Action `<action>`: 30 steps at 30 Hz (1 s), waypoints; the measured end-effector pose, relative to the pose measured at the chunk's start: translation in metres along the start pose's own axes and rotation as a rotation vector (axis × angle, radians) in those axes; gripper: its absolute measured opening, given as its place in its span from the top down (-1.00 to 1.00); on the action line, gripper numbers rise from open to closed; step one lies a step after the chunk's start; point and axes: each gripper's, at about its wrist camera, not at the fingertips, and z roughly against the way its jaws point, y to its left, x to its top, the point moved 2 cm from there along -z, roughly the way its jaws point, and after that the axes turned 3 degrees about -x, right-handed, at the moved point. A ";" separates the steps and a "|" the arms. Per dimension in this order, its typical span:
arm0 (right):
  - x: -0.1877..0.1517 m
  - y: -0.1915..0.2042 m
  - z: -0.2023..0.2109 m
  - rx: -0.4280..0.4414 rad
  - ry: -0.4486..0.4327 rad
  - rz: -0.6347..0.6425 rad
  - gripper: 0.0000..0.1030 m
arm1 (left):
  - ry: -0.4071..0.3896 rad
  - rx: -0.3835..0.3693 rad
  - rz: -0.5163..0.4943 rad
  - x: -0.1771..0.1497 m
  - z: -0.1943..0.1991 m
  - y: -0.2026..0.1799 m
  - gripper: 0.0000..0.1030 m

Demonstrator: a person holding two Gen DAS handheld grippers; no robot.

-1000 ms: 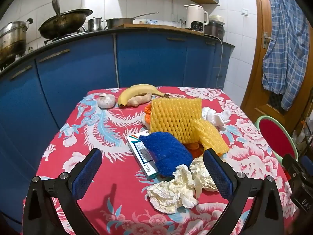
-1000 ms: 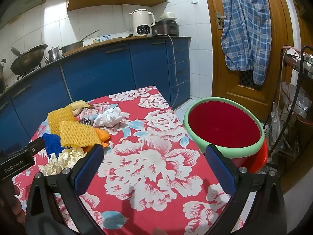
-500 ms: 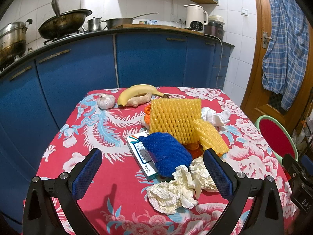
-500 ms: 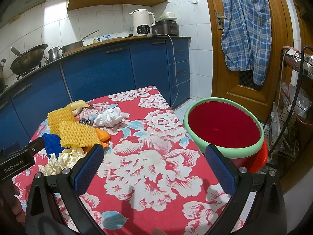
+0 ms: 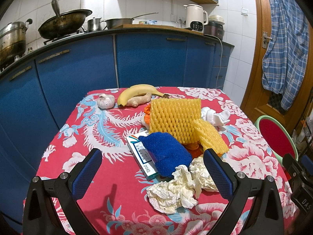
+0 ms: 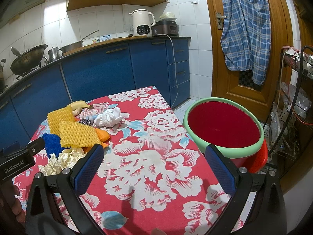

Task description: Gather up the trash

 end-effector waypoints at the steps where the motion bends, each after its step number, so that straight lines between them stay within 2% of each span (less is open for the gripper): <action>1: 0.000 0.000 0.000 0.000 0.001 0.001 -0.98 | 0.000 0.000 -0.001 0.000 0.000 0.000 -0.99; 30: -0.002 -0.001 -0.001 0.000 0.002 0.000 -0.98 | 0.000 0.000 -0.001 0.000 -0.001 0.000 -0.99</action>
